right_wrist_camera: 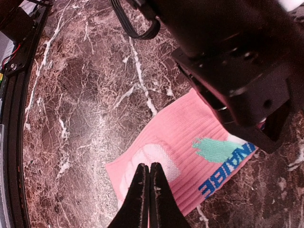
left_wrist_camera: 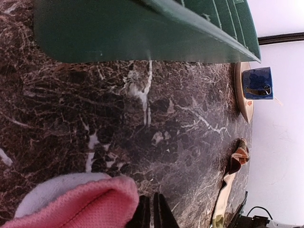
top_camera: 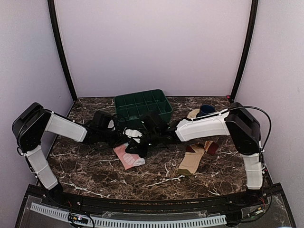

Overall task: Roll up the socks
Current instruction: Adjust the sock at the center of the board.

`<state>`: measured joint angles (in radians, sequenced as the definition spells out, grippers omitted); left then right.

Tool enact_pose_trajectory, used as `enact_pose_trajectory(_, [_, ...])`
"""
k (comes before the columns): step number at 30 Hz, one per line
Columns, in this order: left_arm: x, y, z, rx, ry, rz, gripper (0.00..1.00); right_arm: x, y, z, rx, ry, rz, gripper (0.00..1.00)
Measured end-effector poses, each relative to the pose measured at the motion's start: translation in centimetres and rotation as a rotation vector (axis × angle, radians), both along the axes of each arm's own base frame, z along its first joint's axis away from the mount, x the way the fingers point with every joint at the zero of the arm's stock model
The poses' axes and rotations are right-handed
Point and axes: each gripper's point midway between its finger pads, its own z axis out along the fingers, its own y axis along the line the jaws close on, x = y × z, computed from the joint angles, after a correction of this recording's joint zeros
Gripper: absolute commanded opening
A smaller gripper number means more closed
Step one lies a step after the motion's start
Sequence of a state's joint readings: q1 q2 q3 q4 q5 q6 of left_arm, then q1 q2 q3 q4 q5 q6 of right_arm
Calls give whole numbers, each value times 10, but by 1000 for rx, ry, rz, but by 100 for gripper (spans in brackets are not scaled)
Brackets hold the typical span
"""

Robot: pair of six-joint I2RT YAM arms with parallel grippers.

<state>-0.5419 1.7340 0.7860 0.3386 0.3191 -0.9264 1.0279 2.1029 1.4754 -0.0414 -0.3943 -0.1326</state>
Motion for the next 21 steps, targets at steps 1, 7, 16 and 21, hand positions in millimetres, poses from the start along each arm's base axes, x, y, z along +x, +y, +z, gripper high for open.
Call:
enact_pose_trajectory(1, [0,1,-2,1,5,0,8,-1,0,-6,-3,18,6,0])
enact_pose_trajectory(7, [2,4,-15,4,29,1,7,5,-5,-30,-13,108,4,0])
enact_pose_trajectory(16, [3,0,-21,-17,35,-20,7,-5,-17,-55,-14,225,-29,0])
enact_pose_trajectory(21, [2,-2,-22,-25,40,-30,8,-15,-24,-67,-6,301,-51,0])
